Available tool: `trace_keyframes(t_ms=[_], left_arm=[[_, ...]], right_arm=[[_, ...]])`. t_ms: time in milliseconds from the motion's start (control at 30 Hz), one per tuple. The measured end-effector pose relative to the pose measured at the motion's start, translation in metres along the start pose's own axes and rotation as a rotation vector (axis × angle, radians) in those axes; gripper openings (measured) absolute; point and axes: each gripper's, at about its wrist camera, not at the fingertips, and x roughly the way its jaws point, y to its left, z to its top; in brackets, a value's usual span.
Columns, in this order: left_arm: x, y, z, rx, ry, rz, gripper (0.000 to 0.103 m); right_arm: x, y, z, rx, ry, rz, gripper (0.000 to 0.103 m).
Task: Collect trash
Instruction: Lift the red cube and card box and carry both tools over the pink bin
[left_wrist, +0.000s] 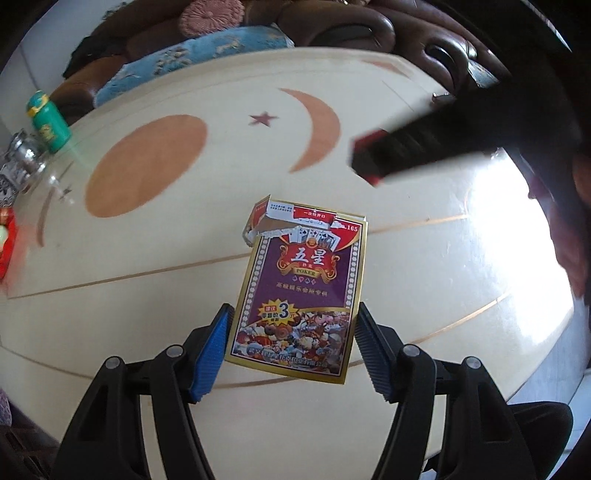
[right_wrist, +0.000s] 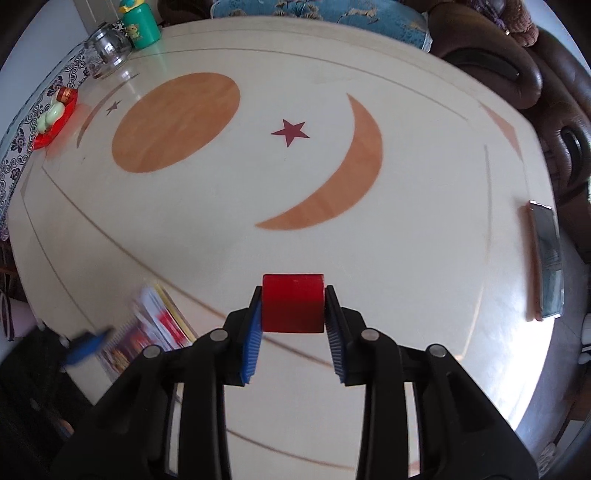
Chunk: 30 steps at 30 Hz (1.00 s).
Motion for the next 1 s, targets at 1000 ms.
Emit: trace_keyframes(t_ms=[1000], left_arm=[[-0.188,0.021,-0.070,-0.040,-0.237,0.022,0.064]], right_arm=[[-0.158,0.077,-0.171,0.016,-0.285,-0.113,0.032]])
